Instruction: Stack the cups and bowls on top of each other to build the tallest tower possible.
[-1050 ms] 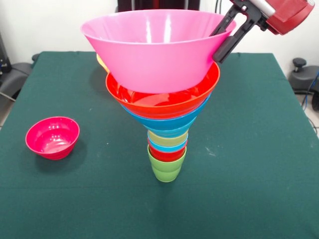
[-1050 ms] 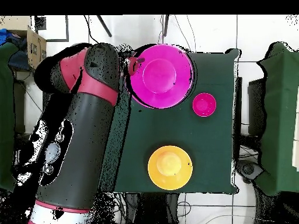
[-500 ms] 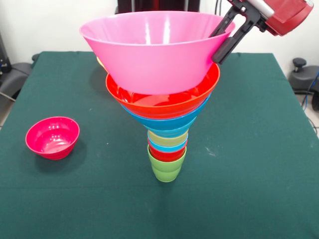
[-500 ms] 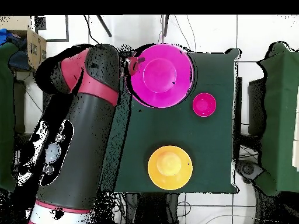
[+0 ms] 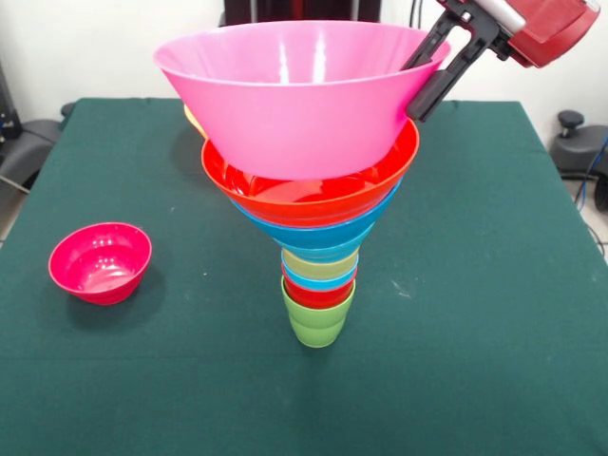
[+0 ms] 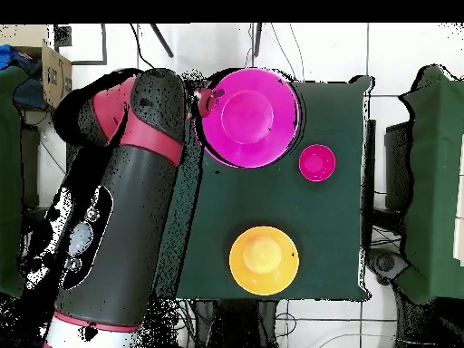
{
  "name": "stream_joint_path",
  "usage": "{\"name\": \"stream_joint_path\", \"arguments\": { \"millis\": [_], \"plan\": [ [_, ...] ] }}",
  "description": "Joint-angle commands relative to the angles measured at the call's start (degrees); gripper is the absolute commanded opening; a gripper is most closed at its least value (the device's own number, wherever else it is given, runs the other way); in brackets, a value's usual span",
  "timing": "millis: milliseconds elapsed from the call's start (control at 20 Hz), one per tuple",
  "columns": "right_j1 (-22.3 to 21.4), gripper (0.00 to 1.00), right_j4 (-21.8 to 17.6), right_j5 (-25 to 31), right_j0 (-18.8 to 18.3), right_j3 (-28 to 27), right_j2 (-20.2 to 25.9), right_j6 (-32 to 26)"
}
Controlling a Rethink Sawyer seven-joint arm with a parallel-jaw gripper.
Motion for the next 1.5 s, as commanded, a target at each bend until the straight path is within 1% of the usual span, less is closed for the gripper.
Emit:
{"name": "stream_joint_path", "arguments": {
  "millis": [50,450,1500],
  "plan": [
    [1.1,0.0,-2.3,-1.0,0.9,4.8,3.2,5.3],
    [0.9,0.0,-2.0,-1.3,0.7,5.2,3.7,5.1],
    [0.9,0.0,-1.5,-2.1,1.1,5.9,3.8,6.6]
  ]
}}
